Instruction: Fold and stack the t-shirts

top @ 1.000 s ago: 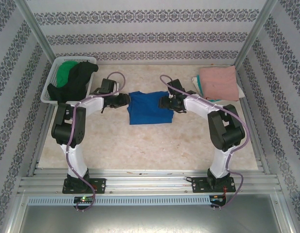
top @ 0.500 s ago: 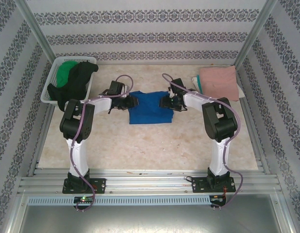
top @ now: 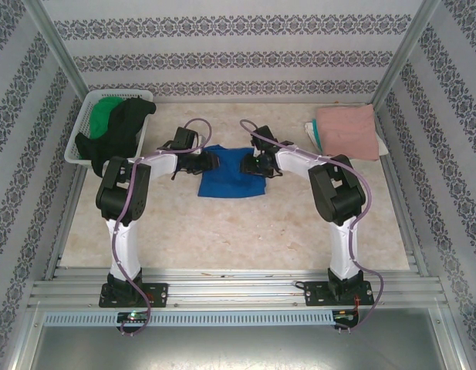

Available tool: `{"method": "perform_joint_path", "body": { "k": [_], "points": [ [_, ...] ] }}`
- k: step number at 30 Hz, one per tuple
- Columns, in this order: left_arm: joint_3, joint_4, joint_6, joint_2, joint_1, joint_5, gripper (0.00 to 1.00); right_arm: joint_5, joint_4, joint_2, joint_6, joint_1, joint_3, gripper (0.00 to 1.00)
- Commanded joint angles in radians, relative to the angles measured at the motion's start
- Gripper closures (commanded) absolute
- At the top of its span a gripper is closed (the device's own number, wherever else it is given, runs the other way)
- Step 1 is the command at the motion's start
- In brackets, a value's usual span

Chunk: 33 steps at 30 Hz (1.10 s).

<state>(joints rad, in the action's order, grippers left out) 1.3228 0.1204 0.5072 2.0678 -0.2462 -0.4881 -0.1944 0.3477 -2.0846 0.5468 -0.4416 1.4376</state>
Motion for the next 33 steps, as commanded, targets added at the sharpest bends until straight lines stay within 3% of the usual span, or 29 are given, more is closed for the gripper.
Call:
{"method": "perform_joint_path", "body": {
  "k": [1, 7, 21, 28, 33],
  "points": [
    [0.004, 0.115, -0.051, 0.011, 0.029, -0.002, 0.58, 0.031, 0.02, 0.095, 0.029, 0.016, -0.068, 0.54],
    [0.013, 0.163, -0.086, 0.02, 0.037, -0.006, 0.58, 0.035, -0.008, 0.169, 0.035, 0.056, -0.16, 0.53],
    [0.02, 0.173, -0.079, 0.024, 0.036, -0.031, 0.58, -0.053, -0.012, -0.021, 0.039, 0.054, -0.028, 0.49],
    [0.017, 0.157, -0.053, 0.013, 0.031, -0.08, 0.59, -0.032, 0.051, -0.066, 0.01, 0.046, 0.084, 0.76],
    [-0.041, 0.118, -0.026, -0.057, 0.042, -0.101, 0.58, 0.054, 0.143, 0.013, -0.066, 0.061, 0.116, 0.93]
  ]
}}
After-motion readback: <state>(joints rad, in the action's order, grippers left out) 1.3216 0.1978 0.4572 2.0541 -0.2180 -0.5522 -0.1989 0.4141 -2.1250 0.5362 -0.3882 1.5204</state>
